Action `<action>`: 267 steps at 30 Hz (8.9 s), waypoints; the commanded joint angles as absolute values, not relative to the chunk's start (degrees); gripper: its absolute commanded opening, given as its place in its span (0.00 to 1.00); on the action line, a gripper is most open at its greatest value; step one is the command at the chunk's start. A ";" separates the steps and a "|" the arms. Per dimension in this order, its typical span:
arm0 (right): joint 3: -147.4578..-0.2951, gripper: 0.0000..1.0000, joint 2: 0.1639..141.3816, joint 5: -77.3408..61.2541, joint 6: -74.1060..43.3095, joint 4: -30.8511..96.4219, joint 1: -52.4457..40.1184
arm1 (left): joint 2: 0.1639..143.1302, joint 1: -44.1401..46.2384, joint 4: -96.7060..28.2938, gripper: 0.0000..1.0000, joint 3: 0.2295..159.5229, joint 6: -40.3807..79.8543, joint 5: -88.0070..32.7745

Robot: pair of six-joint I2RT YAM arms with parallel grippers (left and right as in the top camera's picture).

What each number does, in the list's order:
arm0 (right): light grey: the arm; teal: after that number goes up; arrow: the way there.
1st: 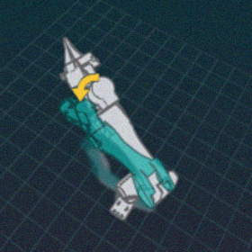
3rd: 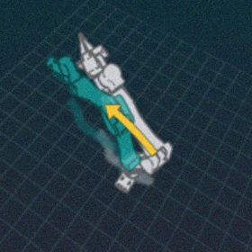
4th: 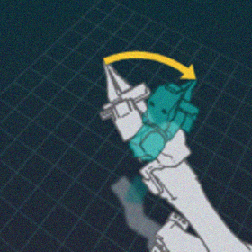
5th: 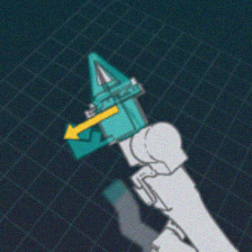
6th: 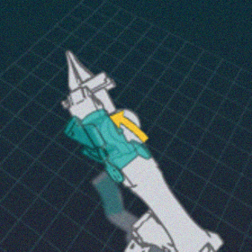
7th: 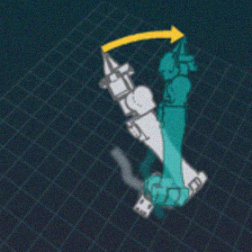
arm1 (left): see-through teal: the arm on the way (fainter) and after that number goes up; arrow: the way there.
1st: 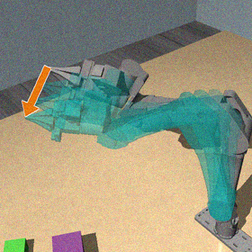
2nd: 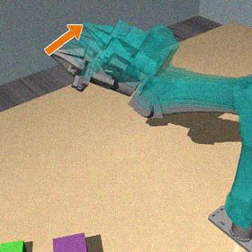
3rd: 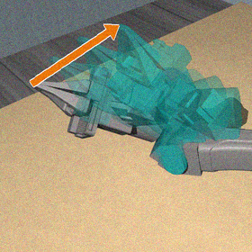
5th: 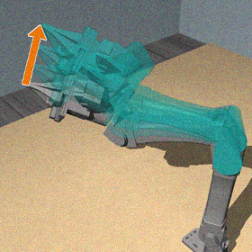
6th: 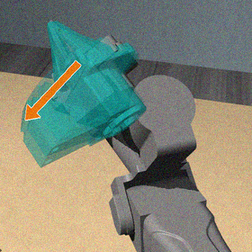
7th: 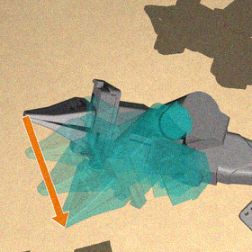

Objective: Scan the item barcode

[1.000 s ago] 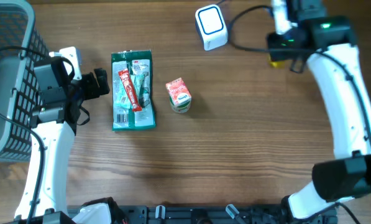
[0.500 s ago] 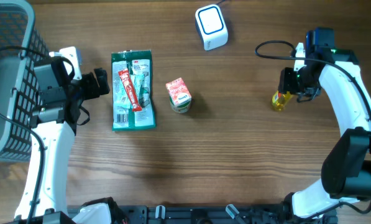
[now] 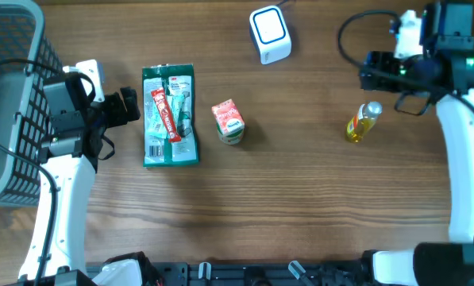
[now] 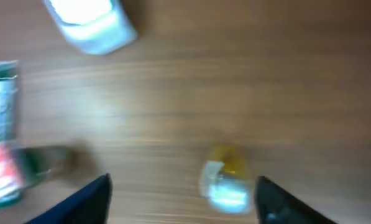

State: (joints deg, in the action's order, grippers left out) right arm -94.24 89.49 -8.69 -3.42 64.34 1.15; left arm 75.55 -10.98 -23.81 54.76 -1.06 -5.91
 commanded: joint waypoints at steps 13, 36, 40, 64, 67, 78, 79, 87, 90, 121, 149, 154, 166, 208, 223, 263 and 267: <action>-85.36 0.60 97.43 -3.73 -13.93 46.19 -37.56 | 75.77 -11.25 -23.68 1.00 55.20 -1.50 -6.15; -84.23 0.47 110.06 13.67 -15.64 34.81 -48.45 | 75.77 -11.25 -23.68 1.00 55.20 -1.50 -6.15; -84.23 0.50 112.09 13.69 -15.07 36.27 -48.42 | 75.77 -11.25 -23.68 1.00 55.20 -1.50 -6.15; -86.15 0.50 111.02 21.10 -3.92 35.22 -48.38 | 75.77 -11.25 -23.68 1.00 55.20 -1.50 -6.15; -86.32 0.49 110.78 21.02 -3.68 35.31 -48.58 | 75.77 -11.25 -23.68 1.00 55.20 -1.50 -6.15; -85.86 0.24 110.78 16.49 -5.10 37.34 -49.06 | 75.77 -11.25 -23.68 1.00 55.20 -1.50 -6.15; -85.86 0.30 110.78 14.85 -5.08 37.34 -49.08 | 75.77 -11.25 -23.68 1.00 55.20 -1.50 -6.15; -87.64 0.04 107.94 14.15 -6.33 36.64 -48.40 | 75.77 -11.25 -23.68 1.00 55.20 -1.50 -6.15; -87.70 0.04 100.16 12.32 -10.96 38.41 -44.88 | 75.77 -11.25 -23.68 1.00 55.20 -1.50 -6.15; -36.67 0.04 93.56 -28.08 -42.19 -10.48 -20.23 | 75.77 -11.25 -23.68 1.00 55.20 -1.50 -6.15; -36.69 0.31 93.51 -23.97 -38.70 -6.96 -18.50 | 75.77 -11.25 -23.68 1.00 55.20 -1.50 -6.15; -36.69 0.32 91.55 -23.75 -36.32 -6.24 -18.09 | 75.77 -11.25 -23.68 1.00 55.20 -1.50 -6.15; -42.11 0.39 88.42 -20.51 -31.66 4.69 -18.02 | 75.77 -11.25 -23.68 1.00 55.20 -1.50 -6.15; -51.68 0.29 97.86 6.39 -33.21 16.05 -34.85 | 75.77 -11.25 -23.68 1.00 55.20 -1.50 -6.15; -52.66 0.30 92.05 12.86 -24.88 20.91 -34.81 | 75.77 -11.25 -23.68 1.00 55.20 -1.50 -6.15; -68.88 0.08 90.96 -2.57 -31.07 51.00 -22.65 | 75.77 -11.25 -23.68 1.00 55.20 -1.50 -6.15; -68.88 0.04 91.00 -7.25 -31.66 45.41 -22.65 | 75.77 -11.25 -23.68 1.00 55.20 -1.50 -6.15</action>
